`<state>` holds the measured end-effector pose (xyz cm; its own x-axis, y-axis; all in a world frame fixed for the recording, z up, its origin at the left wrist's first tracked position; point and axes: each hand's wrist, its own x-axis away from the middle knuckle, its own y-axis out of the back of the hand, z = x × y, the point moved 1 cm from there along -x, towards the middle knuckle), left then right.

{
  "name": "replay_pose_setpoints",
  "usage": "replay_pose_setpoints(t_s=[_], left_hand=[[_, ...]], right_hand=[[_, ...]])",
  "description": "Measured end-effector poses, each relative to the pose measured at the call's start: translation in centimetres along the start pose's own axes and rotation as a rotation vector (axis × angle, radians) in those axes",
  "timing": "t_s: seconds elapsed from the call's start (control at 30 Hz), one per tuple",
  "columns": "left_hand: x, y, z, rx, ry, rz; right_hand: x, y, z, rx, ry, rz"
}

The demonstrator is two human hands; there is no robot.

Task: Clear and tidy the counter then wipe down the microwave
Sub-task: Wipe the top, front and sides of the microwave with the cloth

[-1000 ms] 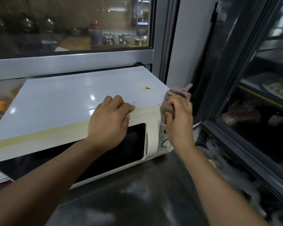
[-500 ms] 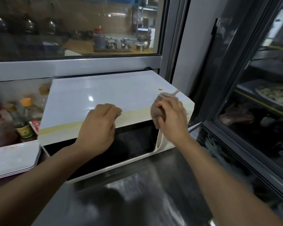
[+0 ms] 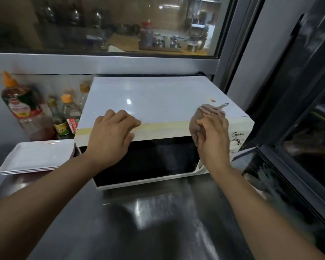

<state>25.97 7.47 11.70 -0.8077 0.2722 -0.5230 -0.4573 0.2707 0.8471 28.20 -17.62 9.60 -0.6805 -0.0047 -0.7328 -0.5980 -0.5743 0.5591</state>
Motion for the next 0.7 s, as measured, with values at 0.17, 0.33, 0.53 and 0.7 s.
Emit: replay_pose_setpoints(t_s=[0.17, 0.33, 0.53, 0.7], left_hand=[[0.1, 0.1, -0.3, 0.045, 0.048, -0.018], [0.4, 0.9, 0.3, 0.110, 0.055, 0.049], [3.4, 2.8, 5.5, 0.011, 0.036, -0.025], [4.0, 3.2, 8.5, 0.108, 0.004, 0.047]], right_hand=[[1.0, -3.1, 5.9, -0.058, 0.099, 0.001], [0.5, -2.0, 4.9, 0.012, 0.290, 0.180], [0.2, -0.3, -0.2, 0.170, 0.105, 0.163], [1.3, -2.9, 3.4, 0.180, 0.048, 0.000]])
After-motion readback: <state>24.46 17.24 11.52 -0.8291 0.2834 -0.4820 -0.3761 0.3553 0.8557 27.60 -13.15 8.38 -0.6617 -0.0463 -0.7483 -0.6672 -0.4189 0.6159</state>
